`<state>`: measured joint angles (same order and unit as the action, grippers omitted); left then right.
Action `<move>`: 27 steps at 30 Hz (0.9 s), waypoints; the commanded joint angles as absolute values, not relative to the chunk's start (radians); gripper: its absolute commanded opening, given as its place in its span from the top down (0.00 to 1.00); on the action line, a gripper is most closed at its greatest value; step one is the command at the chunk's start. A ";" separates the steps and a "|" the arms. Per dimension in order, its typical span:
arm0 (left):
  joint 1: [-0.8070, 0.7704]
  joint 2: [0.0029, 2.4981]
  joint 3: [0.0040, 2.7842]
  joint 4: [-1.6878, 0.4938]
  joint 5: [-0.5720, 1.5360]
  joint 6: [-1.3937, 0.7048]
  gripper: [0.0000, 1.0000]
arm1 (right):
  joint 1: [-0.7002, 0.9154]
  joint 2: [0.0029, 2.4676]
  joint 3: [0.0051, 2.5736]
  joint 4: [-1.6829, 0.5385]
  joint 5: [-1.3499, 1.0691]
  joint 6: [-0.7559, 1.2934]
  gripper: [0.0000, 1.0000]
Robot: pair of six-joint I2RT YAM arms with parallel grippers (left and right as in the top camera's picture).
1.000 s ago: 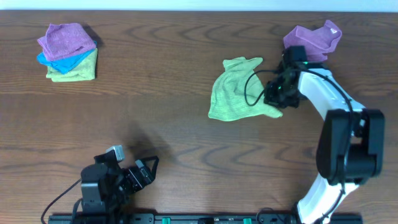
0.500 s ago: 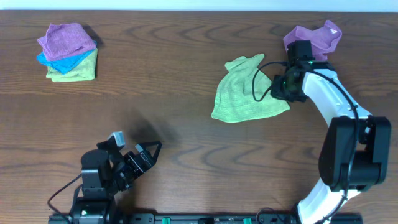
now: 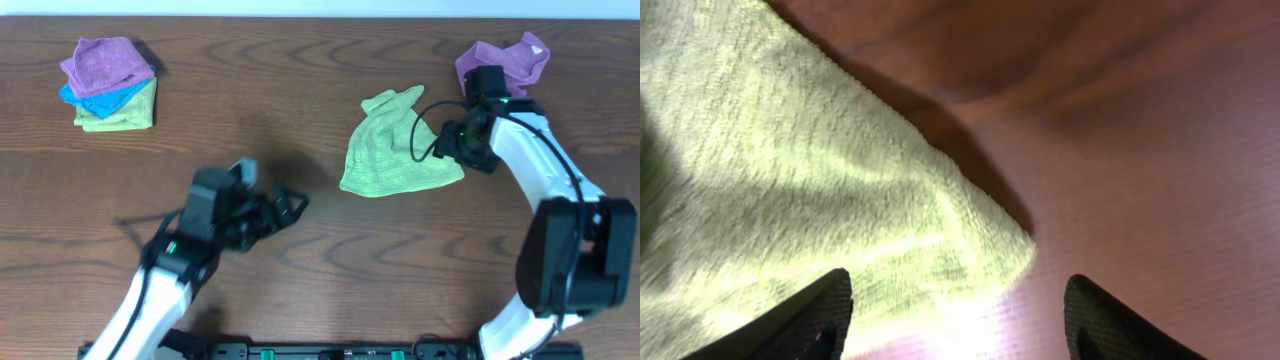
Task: Fold the cloth
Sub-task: 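Reach the left gripper to the cloth's left edge and grasp it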
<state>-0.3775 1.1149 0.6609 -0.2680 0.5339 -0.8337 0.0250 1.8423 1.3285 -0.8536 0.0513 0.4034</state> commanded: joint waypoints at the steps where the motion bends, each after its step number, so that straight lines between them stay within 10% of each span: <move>1: -0.414 1.283 0.784 -0.274 0.516 -0.823 0.04 | -0.006 1.780 1.326 -0.898 0.003 0.441 0.31; 27: -0.532 1.852 1.063 -0.104 0.571 -0.853 0.04 | -0.111 1.777 1.325 -0.981 -0.178 0.388 0.30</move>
<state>-0.5163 1.8084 1.0431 -0.0994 0.6090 -0.8459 -0.1070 1.7790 1.3281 -0.9810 -0.1627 0.4042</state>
